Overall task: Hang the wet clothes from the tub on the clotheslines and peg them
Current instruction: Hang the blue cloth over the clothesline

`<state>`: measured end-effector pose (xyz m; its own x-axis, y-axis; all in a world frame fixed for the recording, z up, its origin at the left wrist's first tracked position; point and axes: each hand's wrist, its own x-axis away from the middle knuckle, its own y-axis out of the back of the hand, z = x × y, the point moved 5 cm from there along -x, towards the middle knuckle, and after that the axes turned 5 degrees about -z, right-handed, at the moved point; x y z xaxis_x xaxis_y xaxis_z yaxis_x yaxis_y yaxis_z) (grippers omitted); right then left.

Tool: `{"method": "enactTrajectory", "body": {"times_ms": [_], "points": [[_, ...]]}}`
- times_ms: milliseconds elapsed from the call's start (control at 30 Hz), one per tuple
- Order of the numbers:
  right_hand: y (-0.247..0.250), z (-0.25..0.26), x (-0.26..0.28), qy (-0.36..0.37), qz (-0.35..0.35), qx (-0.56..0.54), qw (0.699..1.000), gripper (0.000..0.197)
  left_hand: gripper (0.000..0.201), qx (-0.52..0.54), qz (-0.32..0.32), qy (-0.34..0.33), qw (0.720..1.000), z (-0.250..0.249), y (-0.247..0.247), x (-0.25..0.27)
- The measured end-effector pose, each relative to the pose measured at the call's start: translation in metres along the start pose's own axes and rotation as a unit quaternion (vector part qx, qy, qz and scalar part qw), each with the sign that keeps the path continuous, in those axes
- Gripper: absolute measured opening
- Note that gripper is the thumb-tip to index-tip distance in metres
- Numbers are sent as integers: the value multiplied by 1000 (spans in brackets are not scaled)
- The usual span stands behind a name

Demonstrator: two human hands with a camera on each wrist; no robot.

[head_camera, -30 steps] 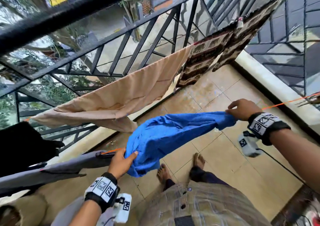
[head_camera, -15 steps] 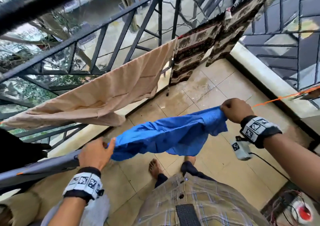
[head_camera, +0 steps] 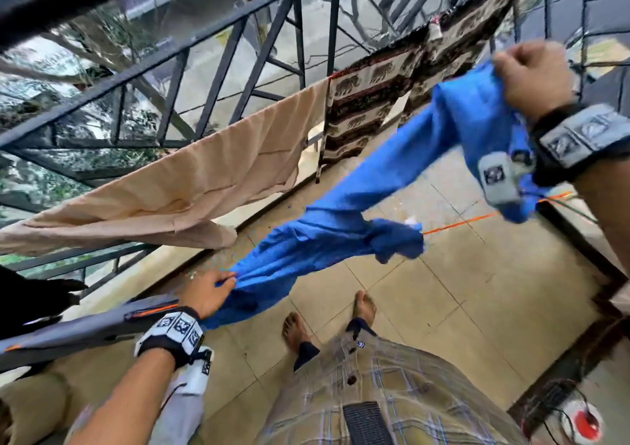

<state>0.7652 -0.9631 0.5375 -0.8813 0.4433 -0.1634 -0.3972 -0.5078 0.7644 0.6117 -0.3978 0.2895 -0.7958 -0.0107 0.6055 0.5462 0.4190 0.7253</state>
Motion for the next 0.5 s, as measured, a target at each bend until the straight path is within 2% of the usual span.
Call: {"method": "enactTrajectory", "body": {"times_ms": [67,167,200,300,400,500], "points": [[-24,20,-18,31,39,-5,999,21,30,3,-16,10,1000,0,0,2],[-80,19,-11,75,176,84,978,42,36,-19,-18,21,999,2,0,2],[-96,13,0,86,215,116,966,42,36,-19,-15,22,999,3,0,2],[-125,-9,55,85,314,131,936,22,32,-29,-12,21,999,1,0,2],[-122,-27,119,75,315,121,938,10,30,-50,2,22,999,4,-2,2],[-109,-50,180,55,307,128,942,27,35,-72,0,22,997,9,-6,0]]}}
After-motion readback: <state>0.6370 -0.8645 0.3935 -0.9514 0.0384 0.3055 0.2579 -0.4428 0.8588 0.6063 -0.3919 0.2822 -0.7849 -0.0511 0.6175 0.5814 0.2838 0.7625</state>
